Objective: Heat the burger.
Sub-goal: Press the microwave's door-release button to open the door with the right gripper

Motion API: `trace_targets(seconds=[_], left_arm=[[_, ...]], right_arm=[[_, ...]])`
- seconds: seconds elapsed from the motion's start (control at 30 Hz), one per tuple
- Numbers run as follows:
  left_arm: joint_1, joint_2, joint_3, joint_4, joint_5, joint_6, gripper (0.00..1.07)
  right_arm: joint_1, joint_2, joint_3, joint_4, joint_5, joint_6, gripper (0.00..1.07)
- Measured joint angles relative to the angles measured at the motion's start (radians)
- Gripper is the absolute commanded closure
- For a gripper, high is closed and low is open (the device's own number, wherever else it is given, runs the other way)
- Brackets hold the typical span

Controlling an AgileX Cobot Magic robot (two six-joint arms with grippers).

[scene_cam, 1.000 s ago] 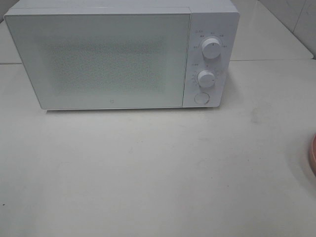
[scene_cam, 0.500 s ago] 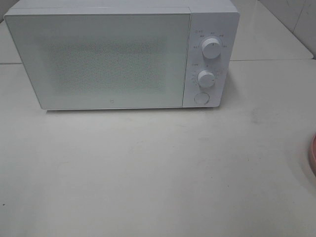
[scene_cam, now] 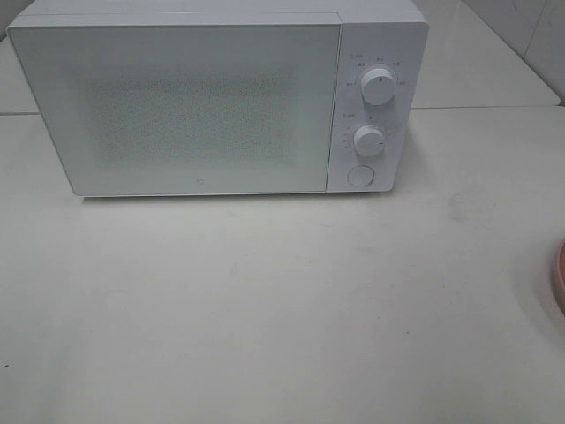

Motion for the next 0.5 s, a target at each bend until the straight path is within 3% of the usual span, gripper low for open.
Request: trace_targets(seconds=[0.5], left_arm=[[0.0,0.0,0.0,0.0,0.0,0.0,0.09]], right_arm=[[0.0,0.192,0.0,0.0,-0.154,0.0,0.4]])
